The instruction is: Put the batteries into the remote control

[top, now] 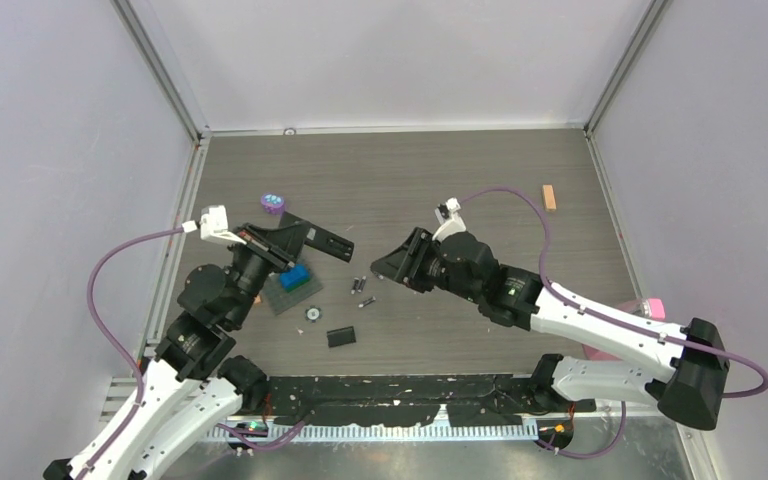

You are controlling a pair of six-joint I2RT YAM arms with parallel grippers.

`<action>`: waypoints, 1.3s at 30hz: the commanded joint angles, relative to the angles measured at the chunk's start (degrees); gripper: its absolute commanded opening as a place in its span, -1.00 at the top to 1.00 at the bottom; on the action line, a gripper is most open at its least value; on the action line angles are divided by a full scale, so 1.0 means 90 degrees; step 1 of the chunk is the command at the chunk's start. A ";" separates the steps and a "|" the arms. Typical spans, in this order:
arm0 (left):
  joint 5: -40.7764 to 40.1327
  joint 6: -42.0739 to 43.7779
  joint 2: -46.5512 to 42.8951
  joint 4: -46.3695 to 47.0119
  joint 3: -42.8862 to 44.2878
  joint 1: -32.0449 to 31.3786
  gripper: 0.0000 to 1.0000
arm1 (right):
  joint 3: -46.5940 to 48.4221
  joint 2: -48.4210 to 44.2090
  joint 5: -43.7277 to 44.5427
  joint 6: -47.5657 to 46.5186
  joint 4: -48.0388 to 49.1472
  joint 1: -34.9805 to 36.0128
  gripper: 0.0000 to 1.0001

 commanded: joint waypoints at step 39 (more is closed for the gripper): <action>0.4771 0.3267 -0.1174 -0.2487 0.1583 0.0021 1.00 | -0.0037 -0.0222 -0.4267 -0.4953 0.0755 0.0284 -0.81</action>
